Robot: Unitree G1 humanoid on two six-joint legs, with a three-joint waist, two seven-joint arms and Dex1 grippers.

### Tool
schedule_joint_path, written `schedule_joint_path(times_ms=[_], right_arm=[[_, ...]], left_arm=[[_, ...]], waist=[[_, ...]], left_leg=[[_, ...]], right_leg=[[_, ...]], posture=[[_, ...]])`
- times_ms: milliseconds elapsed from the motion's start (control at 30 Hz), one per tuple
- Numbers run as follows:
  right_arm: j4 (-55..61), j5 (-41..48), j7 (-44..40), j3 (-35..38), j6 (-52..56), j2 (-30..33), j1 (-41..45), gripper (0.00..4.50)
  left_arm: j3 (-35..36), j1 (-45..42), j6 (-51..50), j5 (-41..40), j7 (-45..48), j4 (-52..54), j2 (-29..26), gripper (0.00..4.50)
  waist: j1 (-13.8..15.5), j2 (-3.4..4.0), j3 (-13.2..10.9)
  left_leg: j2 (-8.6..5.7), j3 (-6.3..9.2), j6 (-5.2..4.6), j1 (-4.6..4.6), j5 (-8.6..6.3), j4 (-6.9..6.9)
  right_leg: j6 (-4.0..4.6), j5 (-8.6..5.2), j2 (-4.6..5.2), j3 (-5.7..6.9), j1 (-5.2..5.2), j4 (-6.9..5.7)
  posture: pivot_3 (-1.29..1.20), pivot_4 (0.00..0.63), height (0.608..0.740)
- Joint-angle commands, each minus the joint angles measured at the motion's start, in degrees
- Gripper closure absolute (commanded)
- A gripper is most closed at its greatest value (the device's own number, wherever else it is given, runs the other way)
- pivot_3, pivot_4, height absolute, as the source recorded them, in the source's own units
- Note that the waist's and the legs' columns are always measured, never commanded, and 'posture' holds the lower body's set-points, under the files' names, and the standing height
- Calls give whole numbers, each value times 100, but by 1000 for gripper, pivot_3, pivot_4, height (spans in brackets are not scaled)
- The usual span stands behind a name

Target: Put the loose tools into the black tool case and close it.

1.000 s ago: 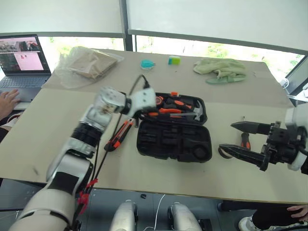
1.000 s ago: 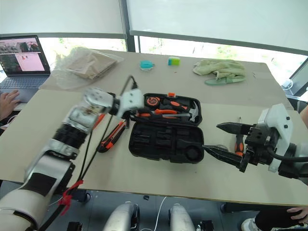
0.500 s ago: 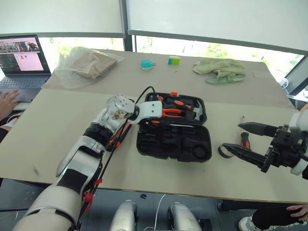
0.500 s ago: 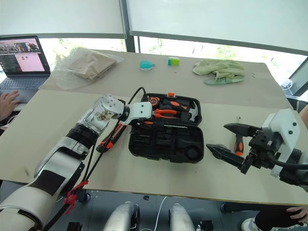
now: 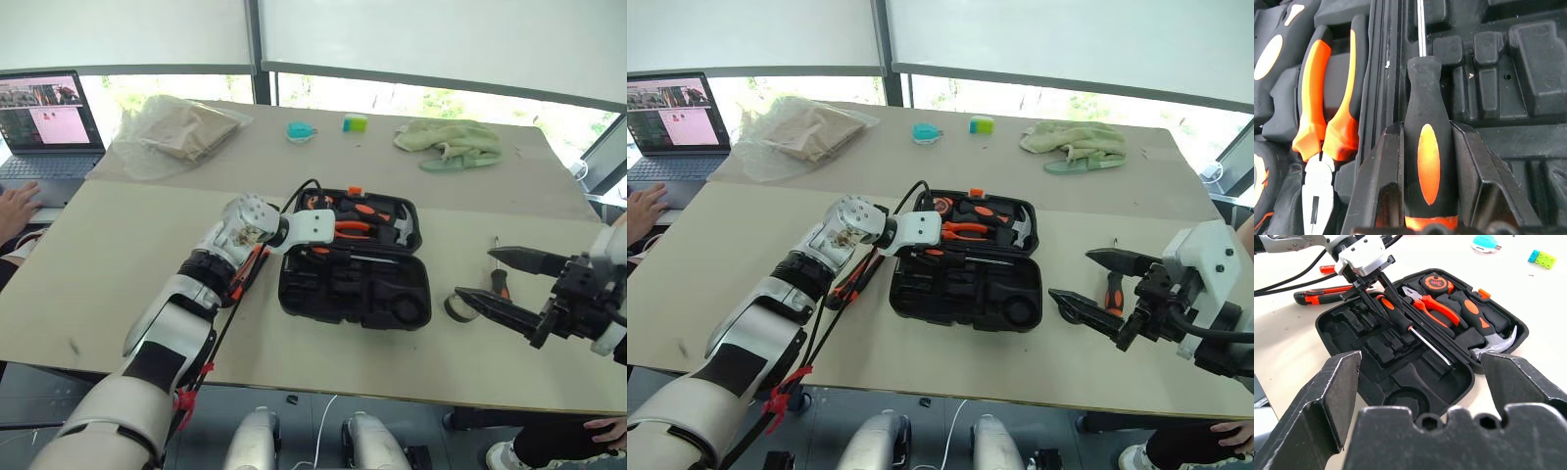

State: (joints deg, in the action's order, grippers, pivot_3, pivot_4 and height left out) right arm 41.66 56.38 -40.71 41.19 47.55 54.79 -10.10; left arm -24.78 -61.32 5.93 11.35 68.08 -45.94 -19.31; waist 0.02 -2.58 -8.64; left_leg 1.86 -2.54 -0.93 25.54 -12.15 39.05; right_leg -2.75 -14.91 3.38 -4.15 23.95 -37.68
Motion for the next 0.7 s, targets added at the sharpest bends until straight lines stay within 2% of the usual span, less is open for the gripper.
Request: schedule_joint_path(times_ms=[33,67,100,200,333,467,567,667,700], right_arm=[[94,98,72,152,-2,67,55,0],[96,109,88,143,-2,70,62,0],[89,126,112,125,3,75,84,0],[95,163,166,87,13,87,112,0],[146,195,171,91,20,89,56,0],[162,170,165,78,-1,52,2,0],[164,144,182,34,-26,29,-1,0],[175,111,179,-17,-44,35,8,0],[177,106,179,-25,-45,41,10,0]], left_arm=[[89,-193,93,37,18,12,-76,3619],[89,-184,103,43,17,5,-76,3619],[93,-186,81,45,6,-25,-61,3119],[126,-195,31,0,43,-14,-41,2265],[375,-317,-260,-320,241,280,-12,802],[694,-554,-544,-699,388,553,101,802],[703,-570,-471,-728,448,573,133,1529],[528,-536,-169,-532,386,365,118,2766],[469,-524,-43,-460,344,265,118,3011]], waist=[[-1,0,0],[0,0,0],[-1,0,0],[1,0,0],[13,0,0],[25,0,0],[33,1,1],[17,5,3],[8,5,3]], left_leg=[[0,0,0,0,0,0],[0,1,0,0,0,0],[0,1,0,0,0,0],[0,3,0,-1,0,1],[-1,4,-2,0,1,2],[-1,7,-2,3,1,4],[-2,8,-2,1,1,4],[-1,8,-2,-9,1,3],[0,8,-2,-9,1,3]], right_leg=[[0,0,0,0,0,0],[0,0,0,0,0,0],[0,0,0,0,0,0],[0,0,0,0,-1,-1],[0,0,0,2,-2,-1],[0,0,0,4,-1,-2],[-1,0,1,5,-5,1],[-1,0,-1,5,-14,1],[0,0,-2,4,-13,1]], posture=[[0,150,740],[0,150,740],[0,150,740],[0,150,740],[0,150,740],[0,150,740],[0,150,740],[0,150,740],[0,150,740]])
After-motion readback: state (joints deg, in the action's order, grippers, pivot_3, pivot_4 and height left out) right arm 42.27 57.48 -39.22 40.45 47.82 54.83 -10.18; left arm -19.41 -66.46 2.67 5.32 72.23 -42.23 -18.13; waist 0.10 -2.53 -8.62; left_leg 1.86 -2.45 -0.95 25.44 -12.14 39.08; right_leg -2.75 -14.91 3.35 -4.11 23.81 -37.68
